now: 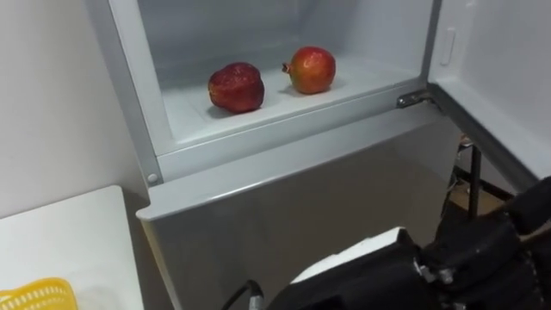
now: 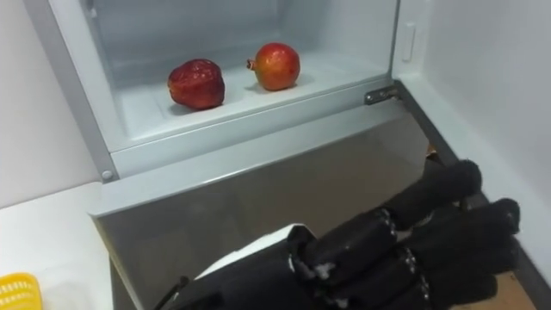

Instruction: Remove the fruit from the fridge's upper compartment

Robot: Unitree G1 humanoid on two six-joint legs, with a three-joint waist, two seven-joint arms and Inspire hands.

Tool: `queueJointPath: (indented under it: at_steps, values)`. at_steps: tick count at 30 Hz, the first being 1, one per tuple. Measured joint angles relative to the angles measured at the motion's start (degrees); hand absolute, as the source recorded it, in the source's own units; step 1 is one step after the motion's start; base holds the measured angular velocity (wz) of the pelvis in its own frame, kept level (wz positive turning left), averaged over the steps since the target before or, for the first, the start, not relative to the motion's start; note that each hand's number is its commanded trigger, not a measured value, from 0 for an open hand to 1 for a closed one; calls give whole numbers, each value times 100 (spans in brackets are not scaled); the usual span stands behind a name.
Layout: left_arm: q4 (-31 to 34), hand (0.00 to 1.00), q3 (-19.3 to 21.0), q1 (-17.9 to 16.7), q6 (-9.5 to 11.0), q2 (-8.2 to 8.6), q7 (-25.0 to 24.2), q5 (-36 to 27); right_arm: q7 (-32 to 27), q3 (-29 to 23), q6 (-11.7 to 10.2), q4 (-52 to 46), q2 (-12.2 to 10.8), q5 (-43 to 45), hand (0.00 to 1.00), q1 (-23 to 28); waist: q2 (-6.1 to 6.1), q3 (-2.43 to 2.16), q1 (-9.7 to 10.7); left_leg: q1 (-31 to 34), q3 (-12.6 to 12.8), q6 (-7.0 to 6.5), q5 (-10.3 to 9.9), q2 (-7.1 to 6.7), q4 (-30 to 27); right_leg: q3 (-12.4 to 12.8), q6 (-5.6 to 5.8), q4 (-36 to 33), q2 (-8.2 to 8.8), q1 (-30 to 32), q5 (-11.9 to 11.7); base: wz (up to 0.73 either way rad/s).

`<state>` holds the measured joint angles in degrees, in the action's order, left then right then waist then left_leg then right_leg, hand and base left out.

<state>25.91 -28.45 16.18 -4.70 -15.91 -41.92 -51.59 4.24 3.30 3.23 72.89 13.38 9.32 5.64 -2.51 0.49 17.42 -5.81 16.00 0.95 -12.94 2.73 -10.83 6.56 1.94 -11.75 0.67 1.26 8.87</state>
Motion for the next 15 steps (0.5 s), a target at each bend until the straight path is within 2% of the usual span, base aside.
queueJointPath:
  at_steps: [3,5,10,15]
  values:
    - [-12,0,-2,50,-3,26,-21,-8,36,0,16,22,1,-26,0,11,-7,-4,15,-66,112,0,0,4,1,82,2,8,-14,-13,1,-14]
    - [-12,0,1,52,-7,105,-9,-7,17,-7,56,92,2,-37,0,20,-29,-19,104,-98,121,-2,-5,3,5,106,2,10,-16,-26,1,-7]
    - [-15,0,-1,58,-8,174,55,-12,-46,-17,63,120,3,-128,0,116,-66,-36,238,-139,134,-2,-6,12,13,137,1,1,-31,-48,-6,-3]
    - [-124,0,-34,197,-9,207,192,-12,-32,-17,114,150,5,-236,0,122,-131,-22,324,-182,205,4,-47,62,38,221,-17,-8,-104,-47,-26,-8]
